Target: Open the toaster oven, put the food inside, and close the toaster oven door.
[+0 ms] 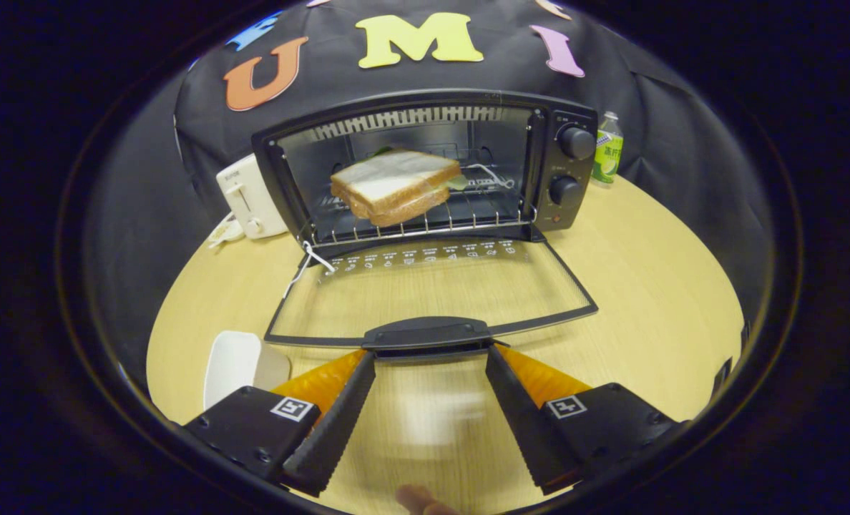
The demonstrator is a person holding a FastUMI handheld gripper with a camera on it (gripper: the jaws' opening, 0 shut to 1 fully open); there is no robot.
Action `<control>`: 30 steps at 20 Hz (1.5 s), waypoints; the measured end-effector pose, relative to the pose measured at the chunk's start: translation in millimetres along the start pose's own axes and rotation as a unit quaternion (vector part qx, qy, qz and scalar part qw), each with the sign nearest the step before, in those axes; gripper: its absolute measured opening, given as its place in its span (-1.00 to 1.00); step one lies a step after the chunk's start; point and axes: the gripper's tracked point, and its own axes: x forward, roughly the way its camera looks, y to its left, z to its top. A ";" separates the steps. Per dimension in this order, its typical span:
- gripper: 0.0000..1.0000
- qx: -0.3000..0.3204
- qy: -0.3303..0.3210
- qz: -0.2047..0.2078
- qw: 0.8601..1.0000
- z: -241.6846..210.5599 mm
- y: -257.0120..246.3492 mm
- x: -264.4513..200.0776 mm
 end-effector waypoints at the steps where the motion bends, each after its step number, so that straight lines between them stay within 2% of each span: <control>1: 1.00 -0.006 -0.013 -0.002 1.000 5.8 0.5 -4.8; 4: 1.00 -0.031 -0.051 0.000 0.998 26.4 4.7 -13.9; 14: 1.00 -0.030 -0.148 0.003 0.989 61.6 8.3 -25.8; 20: 1.00 -0.044 -0.242 0.014 0.969 99.1 13.4 -34.8; 25: 1.00 -0.039 -0.291 0.034 0.955 115.6 15.0 -46.2; 30: 1.00 -0.034 -0.314 0.041 0.948 129.1 6.2 -60.9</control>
